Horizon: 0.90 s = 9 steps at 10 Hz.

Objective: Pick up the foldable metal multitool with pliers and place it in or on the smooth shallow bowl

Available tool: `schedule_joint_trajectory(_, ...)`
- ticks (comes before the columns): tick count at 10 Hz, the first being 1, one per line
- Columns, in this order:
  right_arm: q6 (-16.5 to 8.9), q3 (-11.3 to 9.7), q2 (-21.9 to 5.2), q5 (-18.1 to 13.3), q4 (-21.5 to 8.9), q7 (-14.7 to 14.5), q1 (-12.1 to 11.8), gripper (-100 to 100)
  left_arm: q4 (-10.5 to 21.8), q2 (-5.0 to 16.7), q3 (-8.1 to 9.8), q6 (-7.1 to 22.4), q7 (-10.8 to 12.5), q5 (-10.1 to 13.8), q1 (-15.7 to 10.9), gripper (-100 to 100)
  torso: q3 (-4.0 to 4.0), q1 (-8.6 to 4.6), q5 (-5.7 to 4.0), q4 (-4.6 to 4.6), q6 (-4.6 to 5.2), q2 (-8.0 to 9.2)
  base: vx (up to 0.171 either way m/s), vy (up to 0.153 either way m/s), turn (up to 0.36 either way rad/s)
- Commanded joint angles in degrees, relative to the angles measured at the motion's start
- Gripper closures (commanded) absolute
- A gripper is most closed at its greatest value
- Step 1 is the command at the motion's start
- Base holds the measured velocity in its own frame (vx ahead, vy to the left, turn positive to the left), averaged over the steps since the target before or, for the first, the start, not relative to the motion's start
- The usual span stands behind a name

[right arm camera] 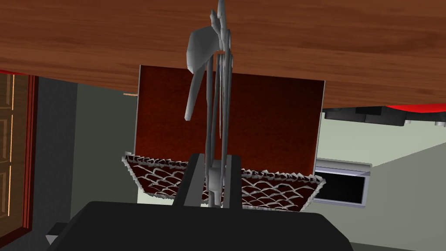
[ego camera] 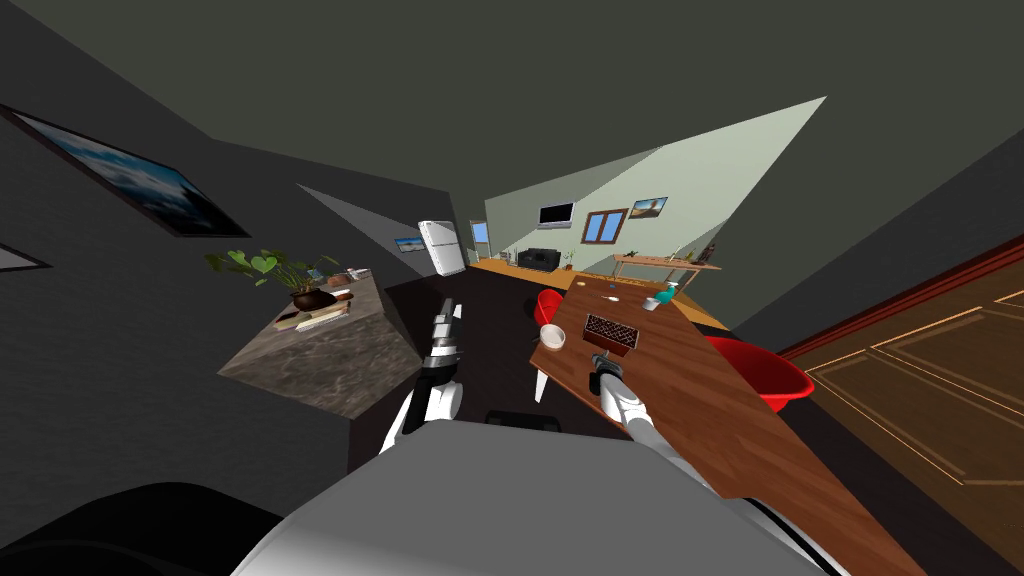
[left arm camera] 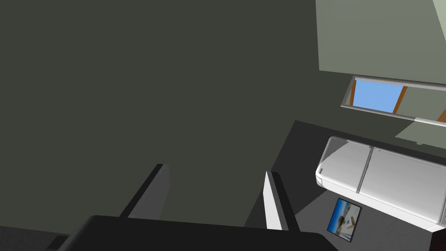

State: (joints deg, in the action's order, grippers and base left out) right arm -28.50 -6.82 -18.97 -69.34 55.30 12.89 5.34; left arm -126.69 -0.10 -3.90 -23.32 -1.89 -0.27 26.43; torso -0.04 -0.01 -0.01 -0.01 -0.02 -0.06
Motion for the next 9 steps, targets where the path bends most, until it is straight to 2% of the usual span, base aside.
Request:
schedule_joint_trajectory(1, 0.00, 0.00, 0.00, 0.00, 0.00, 0.00, 0.00, 100, 0.00, 0.00, 0.00, 0.00, 0.00, 0.00, 0.00, 0, 0.00, 0.00, 0.00, 0.00, 0.00, 0.00, 0.000, 0.000, 0.000)
schedule_joint_trajectory(3, 0.00, 0.00, -0.01, -0.01, 0.01, -0.01, 0.01, 100, 0.00, 0.00, 0.00, 0.00, 0.00, 0.00, 0.00, 0, 0.01, 0.01, 0.00, 0.00, 0.01, 0.02, 0.000, 0.000, 0.000)
schedule_joint_trajectory(4, 0.00, 0.00, -0.01, -0.01, 0.01, -0.01, 0.01, 0, 0.00, 0.00, 0.00, 0.00, 0.00, 0.00, 0.00, 0, 0.01, 0.01, -0.01, 0.00, 0.01, 0.02, 0.000, 0.000, 0.000)
schedule_joint_trajectory(5, 0.70, 0.33, -0.74, 1.74, -0.31, -1.47, 0.88, 100, 0.00, 0.00, 0.00, 0.00, 0.00, 0.00, 0.00, 0, 0.01, 0.01, -0.01, 0.00, 0.01, 0.02, -0.076, 0.050, -0.018)
schedule_joint_trajectory(6, 0.19, 0.18, -0.32, 1.03, -0.02, -0.87, 0.59, 100, 0.00, -0.01, -0.01, 0.00, 0.00, 0.00, -0.01, 0, 0.10, 0.17, -0.01, 0.00, 0.02, 0.23, -0.047, 0.033, -0.009)
schedule_joint_trajectory(7, 0.25, 0.20, -0.35, 1.18, -0.02, -1.14, 0.65, 0, 0.00, 0.00, 0.00, 0.00, 0.00, 0.00, -0.01, 0, 0.10, 0.14, -0.01, 0.01, 0.03, 0.21, -0.006, 0.005, -0.001)
schedule_joint_trajectory(8, -1.62, 0.81, -0.75, 1.73, 0.40, -0.56, -0.14, 100, 0.00, 0.00, 0.00, 0.00, 0.00, 0.00, 0.00, 0, 0.05, 0.06, -0.02, -0.01, 0.02, 0.11, -0.066, 0.092, 0.107)
schedule_joint_trajectory(9, -2.27, 1.04, -0.89, 1.94, 0.55, -0.35, -0.40, 100, 0.00, -0.01, -0.01, 0.00, 0.00, 0.00, -0.01, 0, 0.11, 0.31, -0.01, -0.02, 0.02, 0.25, -0.119, 0.142, 0.083)
